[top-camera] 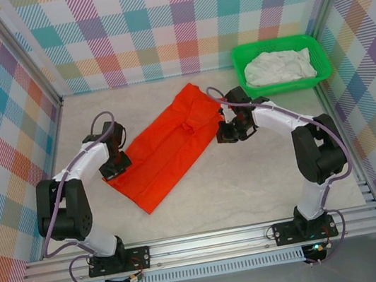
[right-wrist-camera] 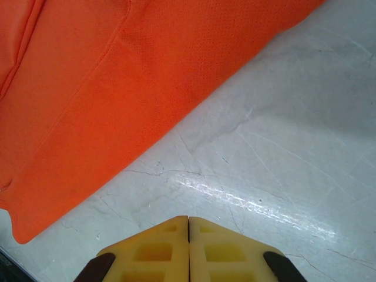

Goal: Fold and stack the t-shirts

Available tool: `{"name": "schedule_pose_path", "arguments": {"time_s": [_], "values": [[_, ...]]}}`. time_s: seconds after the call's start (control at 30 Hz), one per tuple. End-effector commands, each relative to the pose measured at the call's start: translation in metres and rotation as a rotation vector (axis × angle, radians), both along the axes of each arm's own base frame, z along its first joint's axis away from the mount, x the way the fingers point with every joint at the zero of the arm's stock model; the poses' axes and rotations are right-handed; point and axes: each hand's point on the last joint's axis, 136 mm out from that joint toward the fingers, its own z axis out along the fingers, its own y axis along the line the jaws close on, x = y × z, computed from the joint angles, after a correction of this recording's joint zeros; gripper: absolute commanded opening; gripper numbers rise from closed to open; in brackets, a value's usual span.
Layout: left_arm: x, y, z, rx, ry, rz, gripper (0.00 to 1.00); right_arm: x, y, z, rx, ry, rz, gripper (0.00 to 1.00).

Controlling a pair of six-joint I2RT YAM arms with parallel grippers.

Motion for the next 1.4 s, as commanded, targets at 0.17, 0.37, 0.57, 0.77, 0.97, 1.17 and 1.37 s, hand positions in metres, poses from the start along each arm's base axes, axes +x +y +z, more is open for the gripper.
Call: {"name": "schedule_pose_path", "arguments": {"time_s": [0.17,0.37,0.57,0.77,0.97,1.17,1.37], "values": [[-0.014,-0.027,0.002,-0.019,-0.013,-0.075,0.05,-0.008,0.005,0.005,0.037,0.006,0.008,0.08],[-0.019,-0.023,-0.004,-0.002,-0.010,-0.067,0.04,-0.011,0.007,0.004,0.042,0.012,0.016,0.08],[-0.012,-0.009,0.060,0.060,-0.121,-0.058,0.07,-0.009,0.008,0.009,0.045,0.001,0.019,0.08],[-0.007,0.030,0.064,0.065,-0.094,0.061,0.10,-0.008,0.013,0.009,0.059,0.007,0.024,0.08],[0.008,0.032,0.011,-0.013,0.003,0.072,0.01,-0.005,0.021,0.008,0.069,0.014,0.032,0.08],[0.003,0.009,-0.004,-0.070,0.004,0.045,0.00,-0.003,0.033,0.000,0.072,0.031,0.043,0.08],[-0.026,-0.004,-0.014,-0.037,0.046,0.027,0.00,-0.002,0.048,-0.008,0.076,0.053,0.062,0.08]]}}
